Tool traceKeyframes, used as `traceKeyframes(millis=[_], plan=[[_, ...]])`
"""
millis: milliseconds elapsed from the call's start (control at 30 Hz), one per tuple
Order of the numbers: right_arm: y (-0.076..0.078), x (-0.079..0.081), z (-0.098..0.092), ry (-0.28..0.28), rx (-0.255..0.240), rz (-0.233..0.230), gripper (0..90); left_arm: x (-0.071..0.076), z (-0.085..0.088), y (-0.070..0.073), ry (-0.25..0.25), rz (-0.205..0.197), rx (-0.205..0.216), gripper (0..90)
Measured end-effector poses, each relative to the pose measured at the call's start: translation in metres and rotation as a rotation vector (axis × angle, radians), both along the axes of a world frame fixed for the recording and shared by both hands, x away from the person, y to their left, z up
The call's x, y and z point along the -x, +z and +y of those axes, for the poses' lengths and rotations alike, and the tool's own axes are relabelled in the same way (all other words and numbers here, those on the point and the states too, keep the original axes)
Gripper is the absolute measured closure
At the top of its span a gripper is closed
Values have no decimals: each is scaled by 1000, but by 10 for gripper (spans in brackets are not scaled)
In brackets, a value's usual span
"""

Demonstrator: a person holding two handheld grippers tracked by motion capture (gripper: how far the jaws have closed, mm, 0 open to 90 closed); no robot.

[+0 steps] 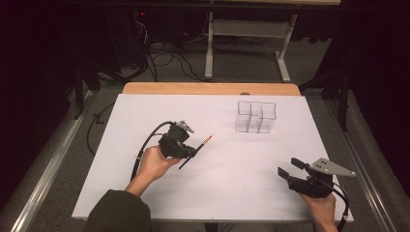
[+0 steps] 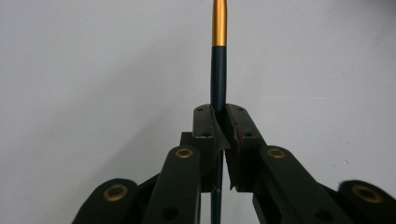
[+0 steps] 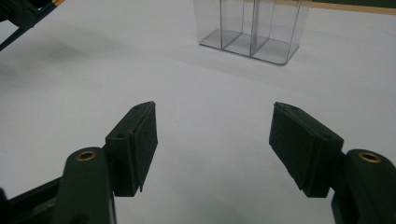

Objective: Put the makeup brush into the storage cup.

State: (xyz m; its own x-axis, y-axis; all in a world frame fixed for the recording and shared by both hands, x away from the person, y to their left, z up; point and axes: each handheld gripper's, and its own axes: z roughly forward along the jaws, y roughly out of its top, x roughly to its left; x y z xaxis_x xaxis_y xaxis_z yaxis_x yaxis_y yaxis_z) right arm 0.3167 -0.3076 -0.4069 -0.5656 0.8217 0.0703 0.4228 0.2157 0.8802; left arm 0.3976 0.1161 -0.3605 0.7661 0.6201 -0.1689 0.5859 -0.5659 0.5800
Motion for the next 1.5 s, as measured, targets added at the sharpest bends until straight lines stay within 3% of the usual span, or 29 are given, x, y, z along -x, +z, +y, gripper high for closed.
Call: traceKeyframes(millis=[367, 967, 1500], plan=[[0, -1, 0, 2, -16, 9, 343, 14, 1, 0, 0, -42, 28, 832], [1, 0, 0, -1, -35, 18, 345, 31, -2, -1, -23, -72, 71, 832], [2, 3, 3, 3, -18, -7, 358, 47, -4, -9, -43, -82, 104, 832]])
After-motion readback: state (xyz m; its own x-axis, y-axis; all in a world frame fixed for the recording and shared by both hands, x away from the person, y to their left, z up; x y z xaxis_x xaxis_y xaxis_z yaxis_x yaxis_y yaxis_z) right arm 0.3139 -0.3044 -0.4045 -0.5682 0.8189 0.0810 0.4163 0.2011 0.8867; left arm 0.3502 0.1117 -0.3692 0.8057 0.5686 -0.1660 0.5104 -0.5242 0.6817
